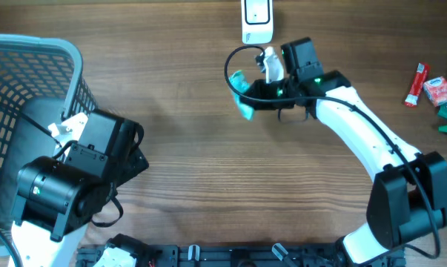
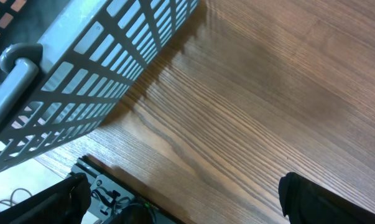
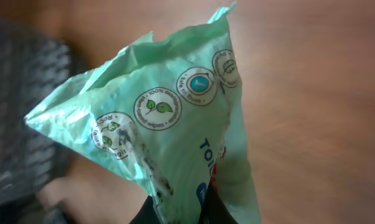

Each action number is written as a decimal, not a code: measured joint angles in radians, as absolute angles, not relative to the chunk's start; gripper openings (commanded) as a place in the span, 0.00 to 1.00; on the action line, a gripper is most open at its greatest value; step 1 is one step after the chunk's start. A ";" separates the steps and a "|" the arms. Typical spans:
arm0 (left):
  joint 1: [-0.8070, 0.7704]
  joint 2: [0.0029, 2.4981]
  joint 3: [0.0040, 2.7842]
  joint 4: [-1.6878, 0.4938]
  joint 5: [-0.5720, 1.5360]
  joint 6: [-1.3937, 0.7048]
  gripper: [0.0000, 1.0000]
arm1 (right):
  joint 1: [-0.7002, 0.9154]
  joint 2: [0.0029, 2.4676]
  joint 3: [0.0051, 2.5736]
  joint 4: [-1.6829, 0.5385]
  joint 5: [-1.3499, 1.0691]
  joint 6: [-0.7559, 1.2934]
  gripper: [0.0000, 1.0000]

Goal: Scan the item barcode

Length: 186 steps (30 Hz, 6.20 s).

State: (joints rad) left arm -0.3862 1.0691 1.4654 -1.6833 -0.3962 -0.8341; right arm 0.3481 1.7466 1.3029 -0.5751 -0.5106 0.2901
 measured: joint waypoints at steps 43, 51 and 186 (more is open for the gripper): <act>-0.386 1.069 1.465 -1.684 -0.396 -0.834 1.00 | -0.419 2.412 1.997 -0.867 0.268 -0.025 0.18; -0.386 1.069 1.465 -1.683 -0.396 -0.834 1.00 | -0.514 2.310 1.949 -0.903 0.128 0.086 1.00; -0.059 0.014 0.015 -0.072 0.064 -0.124 1.00 | -0.053 0.014 0.006 -0.003 -0.045 0.205 1.00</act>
State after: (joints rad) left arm -0.0586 0.0135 0.0147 -0.0719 0.0635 -0.1238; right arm -0.0528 0.0135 0.0059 -0.0029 -0.0452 0.2047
